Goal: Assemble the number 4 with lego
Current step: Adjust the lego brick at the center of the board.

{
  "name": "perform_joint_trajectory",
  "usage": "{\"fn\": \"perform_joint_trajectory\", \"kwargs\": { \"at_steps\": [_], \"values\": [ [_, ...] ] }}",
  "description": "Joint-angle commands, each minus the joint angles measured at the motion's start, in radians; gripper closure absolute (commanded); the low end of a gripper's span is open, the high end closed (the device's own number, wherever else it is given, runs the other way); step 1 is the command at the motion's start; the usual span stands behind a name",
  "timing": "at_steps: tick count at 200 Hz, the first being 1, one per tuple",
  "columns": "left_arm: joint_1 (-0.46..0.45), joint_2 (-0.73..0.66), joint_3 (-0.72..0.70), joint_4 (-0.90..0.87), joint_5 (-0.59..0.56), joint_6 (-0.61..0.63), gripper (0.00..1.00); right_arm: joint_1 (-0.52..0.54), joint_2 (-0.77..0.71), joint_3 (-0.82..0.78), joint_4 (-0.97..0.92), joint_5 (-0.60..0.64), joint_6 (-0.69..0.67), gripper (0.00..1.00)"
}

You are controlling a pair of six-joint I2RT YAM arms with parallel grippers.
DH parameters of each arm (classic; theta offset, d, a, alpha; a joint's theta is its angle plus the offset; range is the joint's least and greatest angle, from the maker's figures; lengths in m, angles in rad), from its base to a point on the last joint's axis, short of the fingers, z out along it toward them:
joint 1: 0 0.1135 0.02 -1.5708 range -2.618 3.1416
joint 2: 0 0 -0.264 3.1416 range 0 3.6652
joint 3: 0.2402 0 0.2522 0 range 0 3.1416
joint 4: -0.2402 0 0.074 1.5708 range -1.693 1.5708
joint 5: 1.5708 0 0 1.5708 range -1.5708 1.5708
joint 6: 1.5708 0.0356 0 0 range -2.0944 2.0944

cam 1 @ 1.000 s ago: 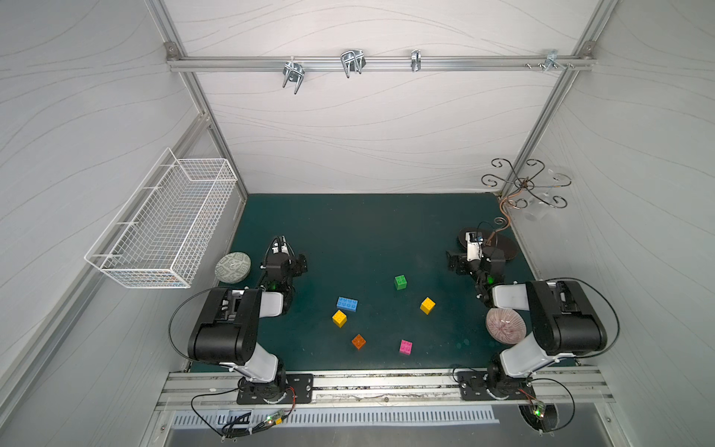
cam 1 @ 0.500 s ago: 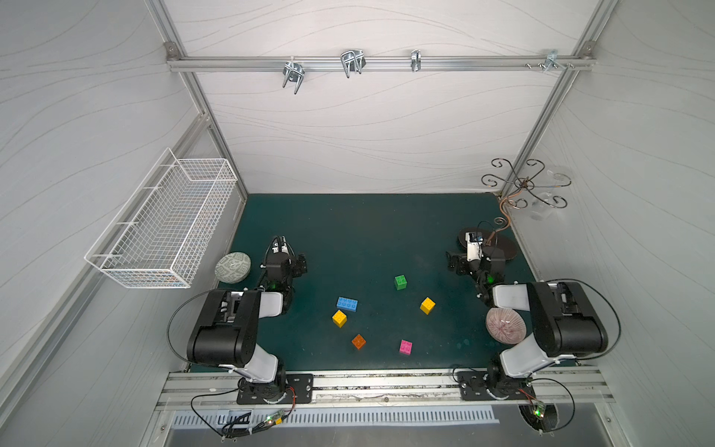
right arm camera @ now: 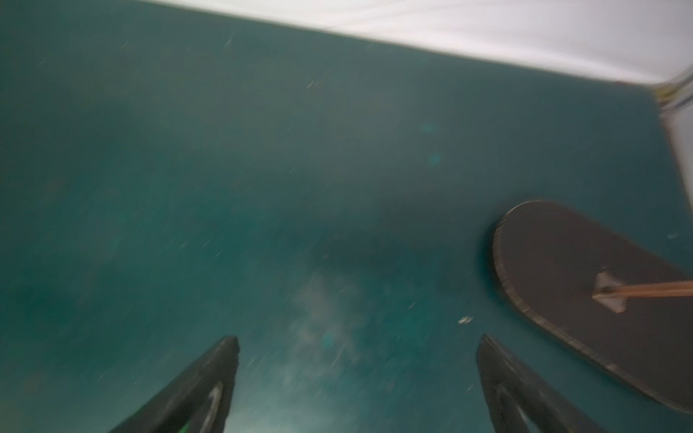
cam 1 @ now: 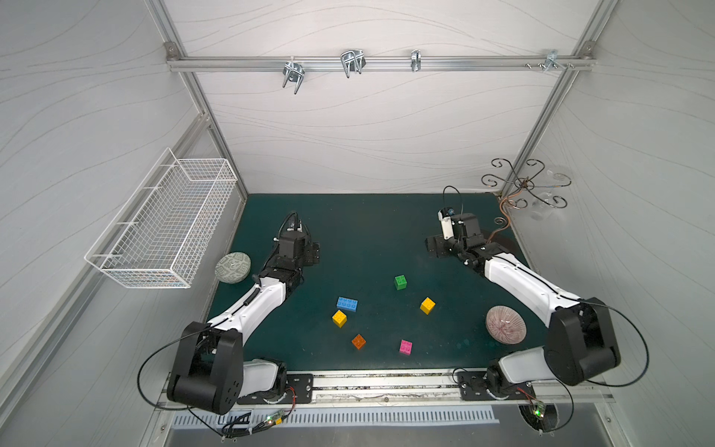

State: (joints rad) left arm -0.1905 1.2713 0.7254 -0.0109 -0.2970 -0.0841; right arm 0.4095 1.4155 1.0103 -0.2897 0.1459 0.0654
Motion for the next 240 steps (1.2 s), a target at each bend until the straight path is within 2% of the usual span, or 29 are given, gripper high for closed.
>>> {"fn": "perform_joint_trajectory", "kwargs": {
  "at_steps": [1, 32, 60, 86, 115, 172, 218, 240],
  "values": [
    [0.003, -0.056, 0.045, -0.205, 0.046, -0.093, 0.02, 0.066, -0.011, 0.049, -0.319, -0.08, 0.072, 0.01],
    [0.002, -0.134, 0.022, -0.27, 0.174, -0.169, 0.02, 0.162, 0.042, 0.097, -0.439, -0.167, 0.161, 0.01],
    [0.002, -0.184, -0.018, -0.276, 0.247, -0.207, 0.02, 0.232, 0.104, 0.119, -0.447, -0.205, 0.211, 0.01],
    [-0.001, -0.199, -0.022, -0.266, 0.279, -0.225, 0.01, 0.288, 0.176, 0.155, -0.448, -0.171, 0.229, 0.01],
    [-0.001, -0.183, -0.015, -0.262, 0.287, -0.235, 0.01, 0.3, 0.254, 0.182, -0.421, -0.149, 0.244, 0.03],
    [-0.001, -0.175, -0.015, -0.255, 0.284, -0.243, 0.01, 0.303, 0.405, 0.288, -0.414, -0.145, 0.218, 0.19],
    [-0.001, -0.168, -0.013, -0.255, 0.282, -0.243, 0.01, 0.31, 0.467, 0.326, -0.432, -0.129, 0.243, 0.44],
    [-0.001, -0.161, -0.011, -0.255, 0.283, -0.244, 0.01, 0.314, 0.482, 0.327, -0.437, -0.127, 0.256, 0.52]
  ]
}}
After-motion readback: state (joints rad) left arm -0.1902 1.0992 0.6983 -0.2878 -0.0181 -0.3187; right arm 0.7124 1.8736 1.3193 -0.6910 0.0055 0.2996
